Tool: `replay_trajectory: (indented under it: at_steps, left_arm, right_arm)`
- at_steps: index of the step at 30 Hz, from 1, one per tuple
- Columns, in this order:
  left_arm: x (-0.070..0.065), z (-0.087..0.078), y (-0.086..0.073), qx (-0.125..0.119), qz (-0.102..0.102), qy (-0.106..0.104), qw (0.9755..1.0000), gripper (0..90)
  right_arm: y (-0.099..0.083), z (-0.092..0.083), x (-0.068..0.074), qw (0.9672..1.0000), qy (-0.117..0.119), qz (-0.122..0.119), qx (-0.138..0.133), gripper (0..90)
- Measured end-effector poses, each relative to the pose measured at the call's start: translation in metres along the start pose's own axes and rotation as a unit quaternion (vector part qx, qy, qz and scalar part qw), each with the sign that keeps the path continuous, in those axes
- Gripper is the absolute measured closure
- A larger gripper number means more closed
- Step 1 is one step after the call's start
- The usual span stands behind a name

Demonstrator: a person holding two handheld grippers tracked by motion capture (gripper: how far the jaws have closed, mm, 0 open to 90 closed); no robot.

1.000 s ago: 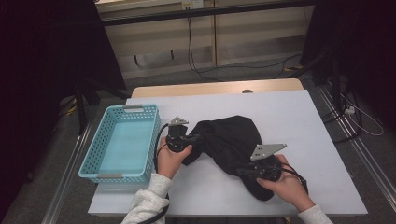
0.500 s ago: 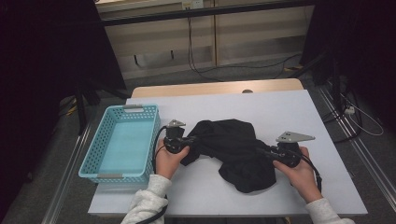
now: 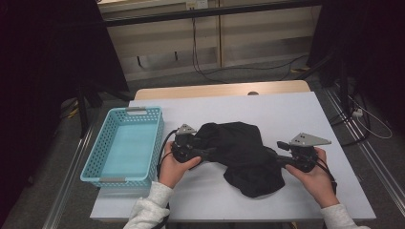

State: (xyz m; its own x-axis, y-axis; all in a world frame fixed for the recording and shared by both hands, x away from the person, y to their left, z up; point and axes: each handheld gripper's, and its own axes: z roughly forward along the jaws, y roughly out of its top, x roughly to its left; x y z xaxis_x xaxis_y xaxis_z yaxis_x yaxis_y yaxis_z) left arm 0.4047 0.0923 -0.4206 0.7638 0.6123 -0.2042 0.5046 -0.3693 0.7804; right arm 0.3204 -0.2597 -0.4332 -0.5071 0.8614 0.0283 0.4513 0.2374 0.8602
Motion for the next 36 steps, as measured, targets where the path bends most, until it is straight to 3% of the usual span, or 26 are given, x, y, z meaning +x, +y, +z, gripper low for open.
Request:
replay_trajectory:
  at_steps: [3,6,8,11,14,16,18,19,21,22,23,24,28,31,33,35,36]
  left_arm:
    - [-0.006,-0.004,0.003,-0.011,0.014,-0.007,0.9998,16.7]
    - [-0.012,-0.006,0.004,-0.013,0.021,-0.022,0.9995,15.7]
    - [-0.015,-0.005,0.004,-0.010,0.024,-0.024,0.9994,15.0]
    - [-0.019,-0.002,0.003,-0.007,0.024,-0.028,0.9993,14.4]
    - [-0.022,0.002,0.000,0.004,0.027,-0.031,0.9991,14.0]
    - [-0.022,0.004,-0.002,0.008,0.027,-0.033,0.9991,13.9]
    - [-0.022,0.005,-0.003,0.010,0.024,-0.031,0.9992,13.9]
    - [-0.023,0.004,-0.004,0.008,0.022,-0.031,0.9992,13.9]
    - [-0.023,0.004,-0.005,0.009,0.021,-0.030,0.9993,13.9]
    - [-0.023,0.004,-0.005,0.006,0.021,-0.030,0.9993,13.9]
    - [-0.023,0.003,-0.006,0.007,0.020,-0.031,0.9993,13.9]
    - [-0.023,0.003,-0.006,0.007,0.021,-0.032,0.9992,14.0]
    - [-0.023,0.002,-0.010,0.008,0.019,-0.032,0.9993,14.8]
    - [-0.024,0.003,-0.012,0.013,0.021,-0.035,0.9991,15.4]
    - [-0.026,0.005,-0.013,0.016,0.023,-0.038,0.9989,15.9]
    - [-0.029,0.009,-0.013,0.025,0.031,-0.044,0.9982,16.4]
    - [-0.031,0.012,-0.014,0.025,0.033,-0.047,0.9981,17.0]
  right_arm:
    - [0.004,0.001,0.006,0.9999,0.016,-0.003,0.001,42.4]
    - [0.004,0.010,0.014,0.9989,0.041,-0.018,0.016,43.1]
    - [0.002,0.020,0.021,0.9972,0.060,-0.031,0.032,43.4]
    - [0.002,0.030,0.031,0.9958,0.071,-0.041,0.041,40.0]
    - [0.002,0.037,0.041,0.9924,0.109,-0.039,0.042,37.9]
    - [0.004,0.041,0.046,0.9921,0.104,-0.051,0.050,35.8]
    - [0.003,0.046,0.050,0.9916,0.100,-0.057,0.058,39.6]
    - [0.003,0.050,0.051,0.9909,0.096,-0.066,0.067,51.4]
    - [0.003,0.054,0.050,0.9925,0.075,-0.069,0.067,66.9]
    - [0.004,0.056,0.047,0.9944,0.065,-0.059,0.059,80.1]
    - [0.006,0.056,0.042,0.9959,0.060,-0.043,0.052,85.4]
    - [0.009,0.057,0.036,0.9974,0.055,-0.024,0.039,86.8]
    - [0.017,0.053,0.016,0.9999,0.000,0.004,0.011,87.0]
    - [0.014,0.050,0.000,0.9990,-0.029,0.029,0.018,86.3]
    - [0.010,0.050,-0.007,0.9981,-0.045,0.031,0.027,86.0]
    - [0.007,0.050,-0.010,0.9977,-0.047,0.035,0.035,83.7]
    - [0.006,0.049,-0.010,0.9977,-0.043,0.039,0.036,78.0]
